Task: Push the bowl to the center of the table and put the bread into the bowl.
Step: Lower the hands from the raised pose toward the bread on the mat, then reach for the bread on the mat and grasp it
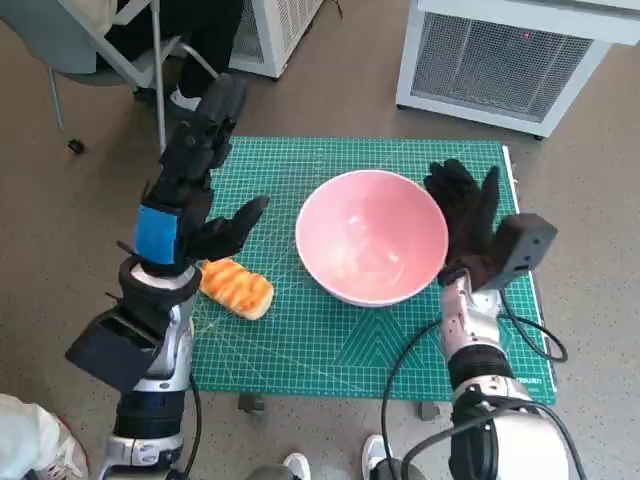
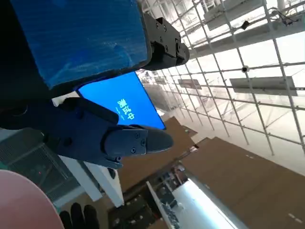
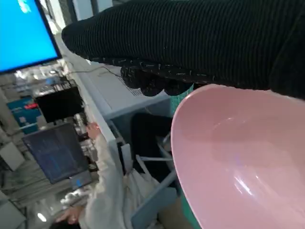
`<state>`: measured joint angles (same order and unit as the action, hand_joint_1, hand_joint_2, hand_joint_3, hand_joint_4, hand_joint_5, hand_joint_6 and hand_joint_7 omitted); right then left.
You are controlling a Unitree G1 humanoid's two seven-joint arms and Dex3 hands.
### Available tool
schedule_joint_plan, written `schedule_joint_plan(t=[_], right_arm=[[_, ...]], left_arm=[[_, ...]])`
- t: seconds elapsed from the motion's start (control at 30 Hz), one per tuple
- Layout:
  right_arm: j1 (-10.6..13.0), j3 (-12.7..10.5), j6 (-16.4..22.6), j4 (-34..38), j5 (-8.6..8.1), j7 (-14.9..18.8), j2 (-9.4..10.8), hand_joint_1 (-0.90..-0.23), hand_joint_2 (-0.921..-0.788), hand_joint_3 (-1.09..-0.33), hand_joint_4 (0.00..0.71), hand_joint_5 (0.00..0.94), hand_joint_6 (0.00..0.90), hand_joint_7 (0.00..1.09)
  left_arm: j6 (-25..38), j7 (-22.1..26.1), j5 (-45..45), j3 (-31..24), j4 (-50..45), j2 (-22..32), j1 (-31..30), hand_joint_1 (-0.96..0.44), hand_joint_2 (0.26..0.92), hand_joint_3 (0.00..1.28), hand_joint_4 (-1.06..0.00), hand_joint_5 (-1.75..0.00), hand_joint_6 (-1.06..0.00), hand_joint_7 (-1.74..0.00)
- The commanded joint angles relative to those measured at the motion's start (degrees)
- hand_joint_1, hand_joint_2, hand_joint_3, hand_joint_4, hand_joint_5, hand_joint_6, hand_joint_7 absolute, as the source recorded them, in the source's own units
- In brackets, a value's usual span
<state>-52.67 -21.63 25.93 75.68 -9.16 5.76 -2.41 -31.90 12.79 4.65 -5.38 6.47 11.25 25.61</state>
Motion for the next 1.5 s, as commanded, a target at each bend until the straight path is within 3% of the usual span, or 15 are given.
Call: schedule_joint_plan(t=[0.03,0.27,0.43,0.57,0.73,0.93,1.03,1.23,1.5], right_arm=[[-0.5,0.38,-0.9,0.46,0.86,-0.62,-1.02,-0.514,-0.921,-0.848,0.201,0.011,0.135,0.29],[-2.63,1.13,5.07,-2.73,0.71,1.21,-2.61,-0.527,-0.921,-0.849,0.184,0.003,0.119,0.28],[-2.9,2.8,14.09,-7.43,1.04,3.07,-2.53,-0.539,-0.921,-0.853,0.211,0.008,0.02,0.48],[-2.69,4.62,21.67,-12.66,0.29,7.92,-2.69,-0.555,-0.921,-0.85,0.229,0.015,0.005,0.55],[-1.7,6.98,26.82,-20.45,-2.64,15.93,-3.16,-0.572,-0.921,-0.828,0.244,0.02,0.0,0.61],[0.51,9.71,26.79,-29.88,-7.7,24.36,-3.66,-0.556,-0.921,-0.805,0.257,0.026,-0.001,0.65],[1.6,10.66,25.87,-33.04,-9.03,26.3,-4.0,-0.553,-0.921,-0.795,0.262,0.027,-0.001,0.65],[4.14,12.04,24.3,-38.68,-9.79,27.24,-4.15,-0.558,-0.921,-0.786,0.261,0.026,-0.001,0.66],[6.45,12.8,22.59,-42.46,-9.13,26.09,-4.09,-0.574,-0.921,-0.784,0.251,0.02,-0.001,0.66]], left_arm=[[0.21,-0.13,-0.46,-1.16,-1.99,1.8,-1.97,-0.53,0.921,0.31,-0.25,0.0,-0.34,-0.03],[-0.68,2.17,-2.24,-3.17,-1.84,8.07,-4.28,-0.53,0.921,0.32,-0.25,0.0,-0.34,-0.03],[-0.82,5.93,-5.65,-3.85,0.0,16.08,-4.88,-0.55,0.921,0.33,-0.24,0.0,-0.34,-0.03],[0.68,10.44,-8.59,-3.57,1.1,23.57,-5.17,-0.57,0.921,0.34,-0.24,0.0,-0.34,-0.03],[4.86,16.56,-9.78,-1.49,1.64,29.7,-4.96,-0.59,0.921,0.31,-0.25,-0.01,-0.36,-0.04],[10.06,22.81,-9.99,1.79,2.68,33.17,-3.76,-0.54,0.921,0.16,-0.28,-0.01,-0.37,-0.04],[12.59,24.62,-11.19,3.54,2.82,33.95,-3.23,-0.51,0.917,0.09,-0.29,-0.01,-0.38,-0.05],[17.55,28.08,-14.9,8.0,4.06,34.71,-1.44,-0.44,0.886,0.02,-0.29,0.0,-0.41,-0.06],[20.44,29.58,-23.67,15.39,7.97,33.83,2.52,-0.41,0.83,0.0,-0.29,0.0,-0.42,-0.06]])
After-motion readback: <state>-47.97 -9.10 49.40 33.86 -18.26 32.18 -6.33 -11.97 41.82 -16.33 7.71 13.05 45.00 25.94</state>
